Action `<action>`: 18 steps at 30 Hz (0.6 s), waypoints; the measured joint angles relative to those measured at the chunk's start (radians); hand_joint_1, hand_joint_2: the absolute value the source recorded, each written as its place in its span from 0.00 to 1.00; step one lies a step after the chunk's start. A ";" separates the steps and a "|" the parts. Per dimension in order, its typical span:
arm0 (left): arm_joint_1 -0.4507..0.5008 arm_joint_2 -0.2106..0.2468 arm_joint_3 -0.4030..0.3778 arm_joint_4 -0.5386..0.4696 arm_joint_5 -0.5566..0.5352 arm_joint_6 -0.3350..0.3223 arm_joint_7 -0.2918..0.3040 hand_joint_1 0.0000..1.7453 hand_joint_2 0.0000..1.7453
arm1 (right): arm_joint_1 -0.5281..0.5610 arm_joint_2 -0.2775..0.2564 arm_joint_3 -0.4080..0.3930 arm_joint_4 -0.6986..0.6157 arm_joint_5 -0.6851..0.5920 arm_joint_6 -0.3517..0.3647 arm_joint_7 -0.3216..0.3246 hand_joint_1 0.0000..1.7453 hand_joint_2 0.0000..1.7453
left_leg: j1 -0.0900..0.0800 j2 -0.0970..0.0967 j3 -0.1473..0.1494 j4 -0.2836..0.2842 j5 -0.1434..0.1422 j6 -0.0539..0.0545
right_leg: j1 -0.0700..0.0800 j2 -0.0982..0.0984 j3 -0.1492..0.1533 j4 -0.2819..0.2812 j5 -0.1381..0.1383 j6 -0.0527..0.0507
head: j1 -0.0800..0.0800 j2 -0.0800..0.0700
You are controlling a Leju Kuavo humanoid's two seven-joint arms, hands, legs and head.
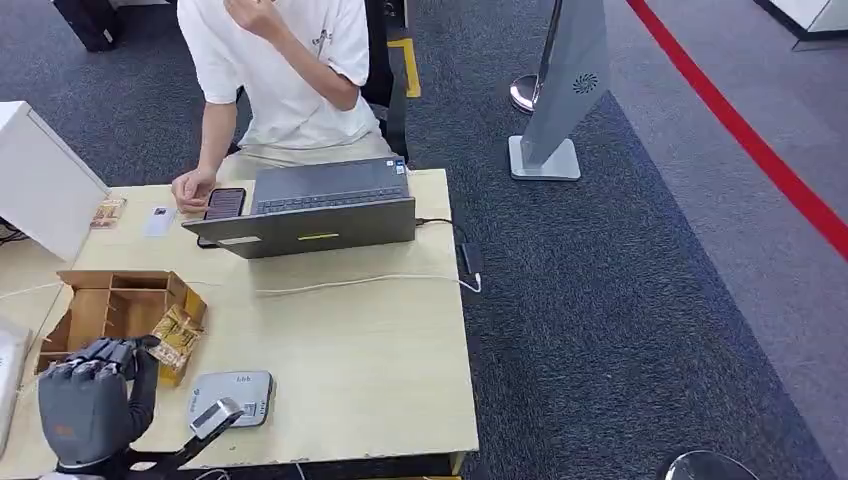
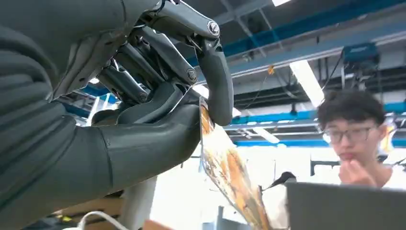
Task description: Pass the card to the sensor for recognition and then transmit it.
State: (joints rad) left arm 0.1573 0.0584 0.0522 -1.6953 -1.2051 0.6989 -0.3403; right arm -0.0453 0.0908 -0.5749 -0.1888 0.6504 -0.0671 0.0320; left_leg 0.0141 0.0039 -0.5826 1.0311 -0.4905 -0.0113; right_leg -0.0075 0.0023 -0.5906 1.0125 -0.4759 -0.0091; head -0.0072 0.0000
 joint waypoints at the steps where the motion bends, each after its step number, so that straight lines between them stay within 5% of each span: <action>1: -0.010 0.005 -0.010 -0.007 0.000 0.000 0.007 1.00 1.00 | 0.000 0.000 -0.002 0.000 0.004 0.000 0.001 0.00 1.00 | 0.000 0.000 0.000 0.000 0.000 0.000 | 0.000 0.000 0.000 0.000 0.000 0.000 | 0.000 0.000; 10: -0.190 0.068 -0.068 -0.001 -0.026 -0.005 0.084 1.00 1.00 | -0.005 0.001 -0.014 0.000 0.044 0.014 0.002 0.00 1.00 | 0.000 -0.001 0.002 0.000 0.001 0.000 | 0.000 0.000 0.001 0.000 0.001 -0.001 | 0.000 0.000; 18: -0.468 0.118 -0.070 0.229 -0.044 -0.010 0.102 1.00 1.00 | -0.018 0.010 -0.013 0.000 0.096 0.031 -0.005 0.00 1.00 | 0.000 -0.003 0.002 0.000 0.004 -0.001 | 0.000 -0.003 0.002 0.001 0.002 -0.001 | 0.000 0.000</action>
State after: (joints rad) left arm -0.3108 0.1763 -0.0179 -1.4663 -1.2489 0.6893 -0.2388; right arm -0.0633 0.1011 -0.5879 -0.1892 0.7466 -0.0366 0.0271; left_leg 0.0143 0.0006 -0.5810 1.0315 -0.4865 -0.0125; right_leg -0.0072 -0.0008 -0.5881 1.0132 -0.4740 -0.0101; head -0.0073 0.0000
